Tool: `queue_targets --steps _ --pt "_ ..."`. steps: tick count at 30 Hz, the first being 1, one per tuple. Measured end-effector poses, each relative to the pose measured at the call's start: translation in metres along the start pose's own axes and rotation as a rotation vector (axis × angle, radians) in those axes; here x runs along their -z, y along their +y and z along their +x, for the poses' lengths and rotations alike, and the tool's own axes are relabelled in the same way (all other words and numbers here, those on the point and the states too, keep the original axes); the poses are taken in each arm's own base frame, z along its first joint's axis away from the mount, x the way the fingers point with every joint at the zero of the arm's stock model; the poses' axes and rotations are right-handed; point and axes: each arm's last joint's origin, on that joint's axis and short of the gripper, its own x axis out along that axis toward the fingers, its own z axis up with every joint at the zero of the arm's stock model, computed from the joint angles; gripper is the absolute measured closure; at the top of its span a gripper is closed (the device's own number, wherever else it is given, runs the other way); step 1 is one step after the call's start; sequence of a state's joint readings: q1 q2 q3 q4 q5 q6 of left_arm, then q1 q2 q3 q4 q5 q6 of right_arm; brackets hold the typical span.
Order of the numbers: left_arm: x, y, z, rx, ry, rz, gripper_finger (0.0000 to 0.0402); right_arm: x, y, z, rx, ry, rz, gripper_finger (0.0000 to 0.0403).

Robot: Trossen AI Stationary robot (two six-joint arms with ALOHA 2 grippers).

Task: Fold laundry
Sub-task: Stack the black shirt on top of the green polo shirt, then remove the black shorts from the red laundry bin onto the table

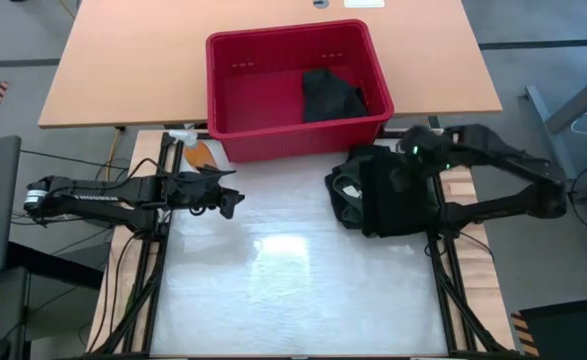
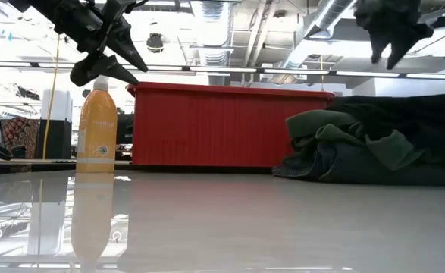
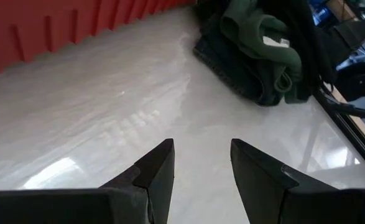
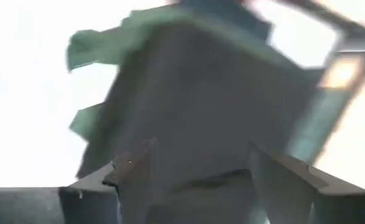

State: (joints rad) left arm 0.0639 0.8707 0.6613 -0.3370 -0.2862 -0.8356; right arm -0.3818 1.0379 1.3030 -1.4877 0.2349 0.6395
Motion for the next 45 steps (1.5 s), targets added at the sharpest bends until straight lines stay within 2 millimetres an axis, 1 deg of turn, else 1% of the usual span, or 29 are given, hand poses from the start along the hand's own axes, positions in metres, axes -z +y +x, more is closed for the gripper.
queue_targets --steps 1,3,8,12,15,18,22,25,27,30,32,36,38,40,42,43,45 --pt "0.000 0.000 0.000 0.008 0.009 0.001 0.0255 0.003 0.006 0.001 -0.066 0.010 -0.007 0.0129" --pt "0.001 -0.001 0.000 0.022 0.022 0.013 0.0255 0.012 0.016 0.007 -0.129 0.052 -0.027 0.0129" --pt "0.004 -0.007 -0.002 0.093 0.058 0.048 0.0255 0.037 0.036 0.039 -0.128 0.118 -0.073 0.0129" --pt "0.009 -0.011 -0.004 0.104 0.065 0.058 0.0255 0.049 0.039 0.070 -0.097 0.144 -0.088 0.0129" --pt "0.011 -0.013 -0.005 0.102 0.061 0.045 0.0255 0.047 0.032 0.089 -0.035 0.109 -0.070 0.0129" --pt "0.010 -0.015 -0.005 0.124 0.049 0.024 0.0255 0.039 0.023 0.104 -0.003 0.064 -0.060 0.0129" --pt "0.007 -0.019 -0.006 0.153 0.019 -0.004 0.0255 0.023 0.012 0.116 0.028 0.002 -0.115 0.0129" --pt "0.005 -0.021 -0.006 0.177 -0.014 -0.020 0.0255 0.012 0.006 0.119 0.031 -0.030 -0.183 0.0129" --pt "0.002 -0.024 -0.007 0.211 -0.037 -0.033 0.0255 0.008 0.002 0.115 -0.006 -0.003 -0.194 0.0129" --pt "-0.005 -0.033 -0.010 0.315 -0.085 -0.053 0.0255 0.005 -0.002 0.099 -0.053 0.053 -0.225 0.0129" --pt "-0.010 -0.037 -0.012 0.356 -0.134 -0.057 0.0255 0.002 -0.003 0.083 -0.071 0.043 -0.269 0.0129" --pt "-0.030 -0.050 -0.016 0.311 -0.232 -0.031 0.0255 -0.008 -0.005 0.043 -0.107 -0.047 -0.343 0.0129" --pt "-0.047 -0.062 -0.016 0.297 -0.290 -0.002 0.0255 -0.013 -0.006 0.019 -0.132 -0.124 -0.374 0.0129" --pt "-0.067 -0.075 -0.008 0.259 -0.330 0.059 0.0255 -0.018 -0.008 -0.003 -0.154 -0.209 -0.403 0.0129" --pt "-0.092 -0.087 0.007 0.196 -0.346 0.126 0.0255 -0.023 -0.009 -0.020 -0.175 -0.294 -0.414 0.0129" --pt "-0.107 -0.089 0.017 0.168 -0.340 0.153 0.0255 -0.026 -0.009 -0.026 -0.186 -0.337 -0.405 0.0129" --pt "-0.144 -0.088 0.038 0.125 -0.308 0.201 0.0255 -0.032 -0.008 -0.034 -0.206 -0.412 -0.391 0.0129"
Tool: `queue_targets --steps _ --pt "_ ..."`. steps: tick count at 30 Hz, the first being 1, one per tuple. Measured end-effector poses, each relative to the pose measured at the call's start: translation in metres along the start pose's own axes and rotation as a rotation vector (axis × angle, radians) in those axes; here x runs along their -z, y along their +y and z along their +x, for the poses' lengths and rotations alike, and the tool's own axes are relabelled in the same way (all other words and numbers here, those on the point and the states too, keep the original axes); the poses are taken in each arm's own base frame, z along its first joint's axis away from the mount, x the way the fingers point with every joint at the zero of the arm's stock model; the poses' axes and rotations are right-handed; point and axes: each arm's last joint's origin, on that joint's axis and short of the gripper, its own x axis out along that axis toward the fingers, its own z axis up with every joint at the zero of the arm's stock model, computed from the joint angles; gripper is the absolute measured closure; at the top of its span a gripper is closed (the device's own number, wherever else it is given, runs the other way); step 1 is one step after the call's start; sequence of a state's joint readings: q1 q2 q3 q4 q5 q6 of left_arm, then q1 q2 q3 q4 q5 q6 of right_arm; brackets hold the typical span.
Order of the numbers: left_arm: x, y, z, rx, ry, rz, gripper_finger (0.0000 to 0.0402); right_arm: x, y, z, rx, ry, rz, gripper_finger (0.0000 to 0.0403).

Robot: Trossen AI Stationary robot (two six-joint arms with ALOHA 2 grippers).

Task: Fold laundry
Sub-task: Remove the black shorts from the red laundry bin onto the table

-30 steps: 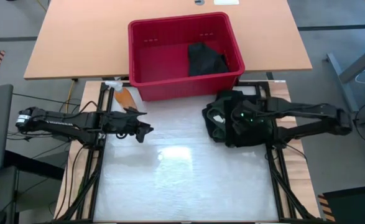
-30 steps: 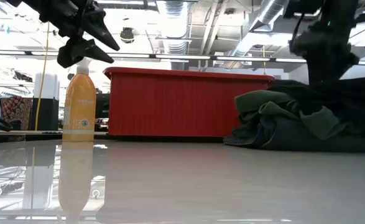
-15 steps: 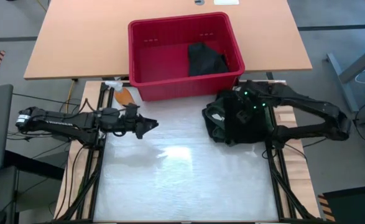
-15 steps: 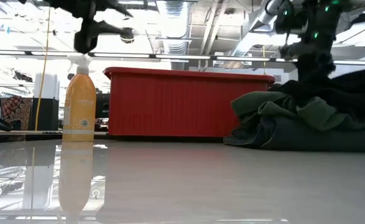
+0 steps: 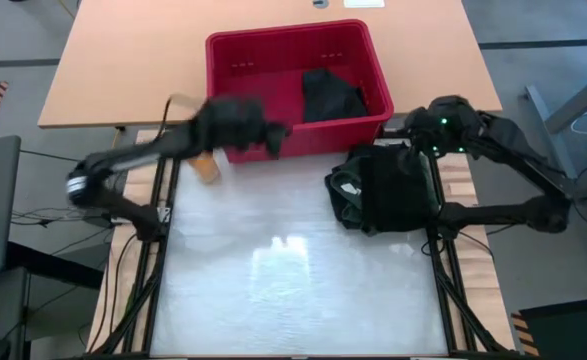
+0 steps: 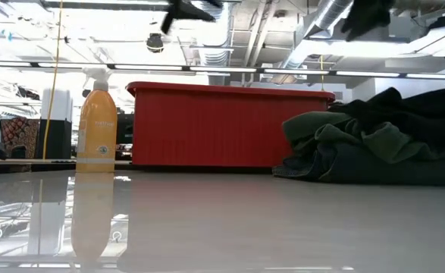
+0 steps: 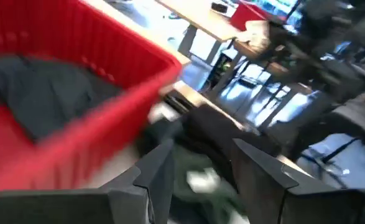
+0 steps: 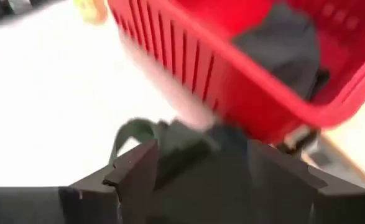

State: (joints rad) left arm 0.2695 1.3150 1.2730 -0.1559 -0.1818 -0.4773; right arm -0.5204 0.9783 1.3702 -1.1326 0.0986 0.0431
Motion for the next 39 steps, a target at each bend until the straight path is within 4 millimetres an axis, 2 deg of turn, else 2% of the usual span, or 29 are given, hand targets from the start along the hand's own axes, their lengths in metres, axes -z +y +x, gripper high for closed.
queue_targets --steps 3,6,8,10,12,15,18,21,23,27,30,32,35,37,39 --pt "-0.047 0.034 0.046 -0.014 0.031 0.081 0.0255 -0.006 -0.001 0.000 0.002 -0.067 -0.005 0.0129" --pt "-0.089 0.083 0.093 0.018 0.046 0.177 0.0255 -0.009 -0.002 0.006 0.014 -0.057 0.009 0.0129" --pt "-0.108 0.121 0.123 0.024 0.060 0.211 0.0255 -0.009 -0.003 0.012 0.020 -0.027 0.062 0.0129" --pt "-0.118 0.162 0.152 -0.005 0.079 0.232 0.0255 -0.011 -0.002 0.018 0.023 -0.013 0.117 0.0129" --pt "-0.116 0.202 0.180 -0.054 0.103 0.214 0.0255 -0.014 -0.003 0.025 0.031 -0.003 0.170 0.0129" --pt "-0.085 0.258 0.210 -0.080 0.008 0.050 0.0256 -0.016 -0.006 0.034 0.057 0.023 0.270 0.0129" --pt "-0.056 0.288 0.230 -0.116 -0.034 -0.064 0.0256 -0.019 -0.008 0.046 0.078 0.053 0.350 0.0129" --pt "-0.039 0.301 0.242 -0.072 -0.022 -0.101 0.0256 -0.029 -0.011 0.066 0.073 0.044 0.366 0.0129" --pt "-0.038 0.299 0.244 -0.016 -0.025 -0.094 0.0256 -0.042 -0.016 0.085 0.072 -0.019 0.343 0.0129" --pt "-0.061 0.284 0.231 0.006 -0.073 -0.025 0.0256 -0.076 -0.038 0.130 0.102 -0.189 0.294 0.0129" --pt "-0.078 0.278 0.216 -0.025 -0.075 0.044 0.0256 -0.095 -0.070 0.173 0.167 -0.222 0.332 0.0129" --pt "-0.085 0.274 0.206 -0.047 -0.048 0.090 0.0256 -0.103 -0.095 0.207 0.197 -0.186 0.366 0.0129" --pt "-0.097 0.267 0.190 -0.078 -0.010 0.151 0.0256 -0.105 -0.129 0.262 0.240 -0.055 0.412 0.0129" --pt "-0.105 0.262 0.178 -0.091 0.012 0.177 0.0256 -0.103 -0.145 0.293 0.270 0.053 0.433 0.0129" --pt "-0.109 0.261 0.170 -0.105 0.041 0.191 0.0256 -0.101 -0.155 0.317 0.308 0.155 0.442 0.0129"
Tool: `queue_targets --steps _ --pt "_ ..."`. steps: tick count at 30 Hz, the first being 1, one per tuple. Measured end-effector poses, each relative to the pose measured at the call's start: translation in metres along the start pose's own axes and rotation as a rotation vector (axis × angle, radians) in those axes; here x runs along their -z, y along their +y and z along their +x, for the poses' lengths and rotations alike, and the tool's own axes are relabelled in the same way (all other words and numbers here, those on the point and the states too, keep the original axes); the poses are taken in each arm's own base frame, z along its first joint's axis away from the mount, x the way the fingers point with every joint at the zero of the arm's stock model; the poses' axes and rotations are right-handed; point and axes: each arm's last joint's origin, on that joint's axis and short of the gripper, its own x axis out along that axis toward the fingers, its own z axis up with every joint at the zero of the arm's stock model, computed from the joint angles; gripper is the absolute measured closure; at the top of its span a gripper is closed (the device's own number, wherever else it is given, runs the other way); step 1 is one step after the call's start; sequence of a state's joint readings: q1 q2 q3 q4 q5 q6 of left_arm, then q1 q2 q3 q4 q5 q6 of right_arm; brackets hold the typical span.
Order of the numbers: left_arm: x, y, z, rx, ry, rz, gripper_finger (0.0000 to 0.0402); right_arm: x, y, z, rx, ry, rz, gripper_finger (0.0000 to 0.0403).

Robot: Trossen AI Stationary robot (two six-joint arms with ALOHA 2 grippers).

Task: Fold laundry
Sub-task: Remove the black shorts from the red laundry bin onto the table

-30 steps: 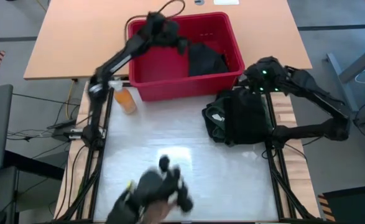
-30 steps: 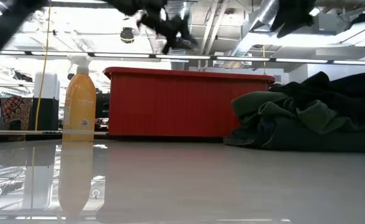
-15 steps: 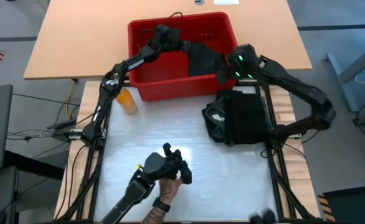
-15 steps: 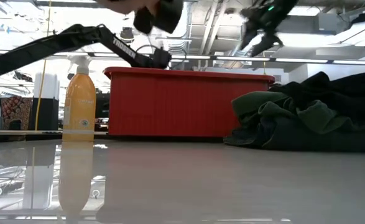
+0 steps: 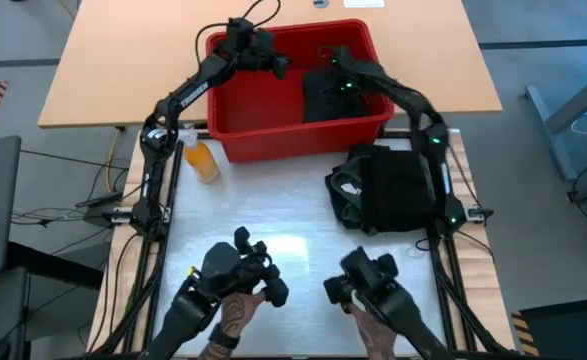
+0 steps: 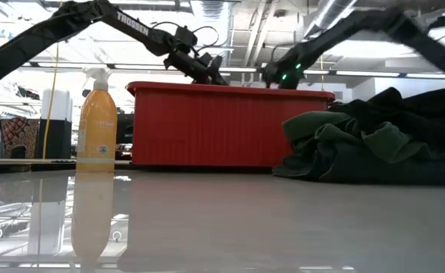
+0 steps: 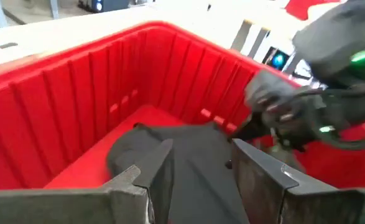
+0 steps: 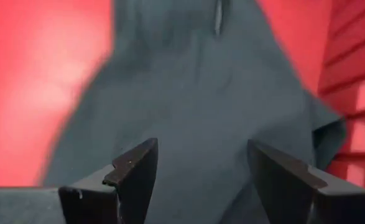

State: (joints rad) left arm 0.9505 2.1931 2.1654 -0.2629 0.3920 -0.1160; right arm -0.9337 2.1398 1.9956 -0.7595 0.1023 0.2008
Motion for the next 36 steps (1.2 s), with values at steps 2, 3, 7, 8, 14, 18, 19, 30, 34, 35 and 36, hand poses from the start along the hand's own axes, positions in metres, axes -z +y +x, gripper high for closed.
queue_targets --steps 2,3,7,8,14,18,19,30,34,35,36 --pt "0.000 0.002 -0.004 -0.012 0.026 0.011 0.0256 -0.001 -0.001 0.021 0.044 0.082 -0.007 0.0129" --pt "0.001 0.003 -0.006 -0.016 0.041 0.010 0.0256 -0.002 0.000 0.030 0.047 0.104 -0.011 0.0129" --pt "0.001 0.004 -0.008 -0.020 0.052 0.010 0.0256 -0.006 0.004 0.050 0.034 0.174 -0.045 0.0131" --pt "0.001 0.004 -0.008 -0.020 0.058 0.008 0.0255 -0.003 0.004 0.054 0.039 0.211 -0.067 0.0137" --pt "0.001 0.003 -0.008 0.014 0.059 -0.001 0.0255 0.011 0.002 0.061 0.006 0.298 -0.188 0.0327" --pt "0.000 0.001 -0.008 0.071 0.047 -0.030 0.0255 -0.007 0.007 0.033 -0.042 0.180 -0.229 0.0368" --pt "-0.001 0.001 -0.008 0.094 0.044 -0.041 0.0255 -0.015 0.009 0.019 -0.057 0.123 -0.241 0.0364" --pt "-0.046 -0.062 -0.054 0.281 -0.031 0.068 0.0255 -0.048 0.026 -0.250 -0.346 -0.565 -0.332 0.0369" --pt "-0.071 -0.121 -0.097 0.354 -0.097 0.228 0.0255 -0.016 0.033 -0.345 -0.497 -0.727 -0.387 0.0369" --pt "-0.076 -0.138 -0.110 0.373 -0.110 0.264 0.0255 -0.005 0.033 -0.367 -0.544 -0.759 -0.391 0.0369" --pt "-0.079 -0.155 -0.122 0.391 -0.117 0.292 0.0255 0.005 0.033 -0.386 -0.595 -0.787 -0.400 0.0369"
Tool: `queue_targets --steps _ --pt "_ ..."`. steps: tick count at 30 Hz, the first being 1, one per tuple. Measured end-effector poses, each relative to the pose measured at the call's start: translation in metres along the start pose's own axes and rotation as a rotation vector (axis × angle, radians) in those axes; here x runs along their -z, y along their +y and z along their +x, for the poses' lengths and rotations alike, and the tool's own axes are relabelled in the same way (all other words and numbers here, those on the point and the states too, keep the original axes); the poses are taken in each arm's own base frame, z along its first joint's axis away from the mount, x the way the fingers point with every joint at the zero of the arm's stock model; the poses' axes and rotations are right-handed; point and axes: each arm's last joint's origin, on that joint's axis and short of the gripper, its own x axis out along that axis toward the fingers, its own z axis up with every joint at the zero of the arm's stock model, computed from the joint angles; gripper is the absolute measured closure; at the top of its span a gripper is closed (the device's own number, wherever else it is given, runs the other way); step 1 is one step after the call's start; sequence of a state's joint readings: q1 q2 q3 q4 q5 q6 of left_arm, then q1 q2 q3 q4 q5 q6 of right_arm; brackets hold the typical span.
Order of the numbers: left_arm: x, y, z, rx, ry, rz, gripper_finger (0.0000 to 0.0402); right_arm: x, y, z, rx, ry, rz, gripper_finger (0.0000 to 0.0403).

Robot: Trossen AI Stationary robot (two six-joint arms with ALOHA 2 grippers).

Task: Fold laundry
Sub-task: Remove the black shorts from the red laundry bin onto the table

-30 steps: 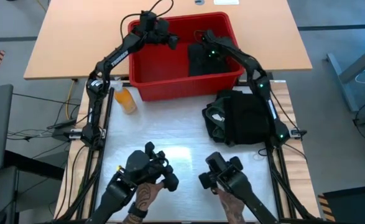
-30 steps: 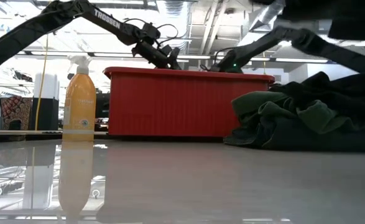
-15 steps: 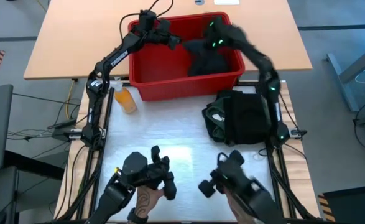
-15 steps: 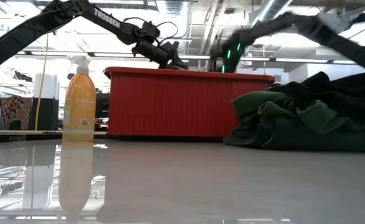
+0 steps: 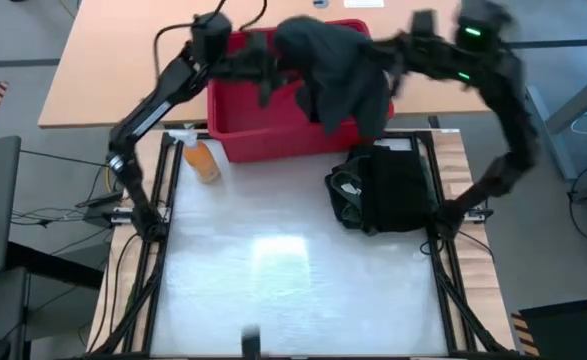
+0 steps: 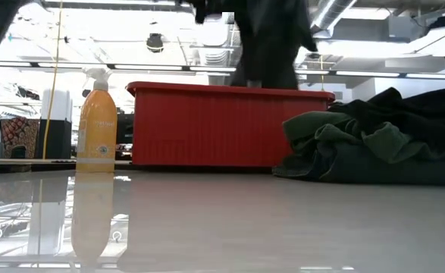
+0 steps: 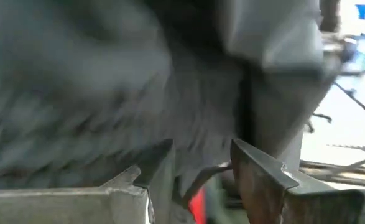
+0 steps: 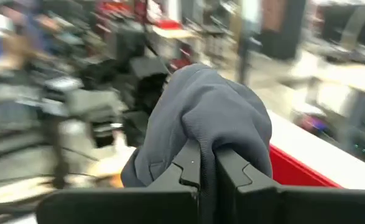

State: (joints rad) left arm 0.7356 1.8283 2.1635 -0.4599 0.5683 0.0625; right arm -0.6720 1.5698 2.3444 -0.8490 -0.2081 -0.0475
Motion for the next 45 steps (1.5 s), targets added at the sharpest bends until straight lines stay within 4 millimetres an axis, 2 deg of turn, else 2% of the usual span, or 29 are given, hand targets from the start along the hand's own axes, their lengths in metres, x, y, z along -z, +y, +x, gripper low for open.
queue_targets --steps 4,7,10,15,19,22,25,28,31,33,37,40,45 --pt "-0.030 -0.079 -0.022 0.088 0.003 0.062 0.0255 -0.019 0.042 -0.063 -0.186 -0.085 0.027 0.0369" --pt "-0.041 -0.140 -0.040 0.125 0.032 0.081 0.0255 -0.018 0.064 -0.101 -0.323 -0.063 0.056 0.0369" --pt "-0.043 -0.196 -0.059 0.117 0.089 0.091 0.0255 -0.011 0.078 -0.126 -0.436 -0.002 0.081 0.0368" --pt "-0.026 -0.266 -0.087 0.073 0.170 0.066 0.0255 0.015 0.102 -0.133 -0.495 0.134 0.128 0.0367" --pt "0.018 -0.301 -0.095 0.000 0.222 0.042 0.0255 0.046 0.136 -0.117 -0.536 0.093 0.203 0.0368" --pt "0.064 -0.317 -0.097 0.010 0.194 -0.054 0.0255 0.075 0.164 -0.106 -0.585 -0.066 0.299 0.0367" --pt "0.112 -0.329 -0.098 0.087 0.030 -0.217 0.0255 0.105 0.182 -0.093 -0.619 -0.229 0.388 0.0367" --pt "0.162 -0.335 -0.101 0.140 -0.060 -0.339 0.0255 0.122 0.186 -0.088 -0.663 -0.383 0.531 0.0367" --pt "0.203 -0.340 -0.108 0.095 -0.078 -0.384 0.0255 0.141 0.188 -0.076 -0.611 -0.368 0.623 0.0367" --pt "0.218 -0.343 -0.114 0.033 -0.092 -0.389 0.0255 0.149 0.189 -0.068 -0.585 -0.330 0.696 0.0367" --pt "0.234 -0.342 -0.115 -0.078 -0.082 -0.371 0.0255 0.169 0.204 -0.051 -0.536 -0.235 0.768 0.0367" --pt "0.243 -0.341 -0.105 -0.098 -0.053 -0.369 0.0255 0.177 0.216 -0.039 -0.514 -0.206 0.816 0.0367" --pt "0.272 -0.341 -0.081 -0.166 0.028 -0.426 0.0255 0.191 0.232 -0.021 -0.510 -0.180 0.857 0.0367"
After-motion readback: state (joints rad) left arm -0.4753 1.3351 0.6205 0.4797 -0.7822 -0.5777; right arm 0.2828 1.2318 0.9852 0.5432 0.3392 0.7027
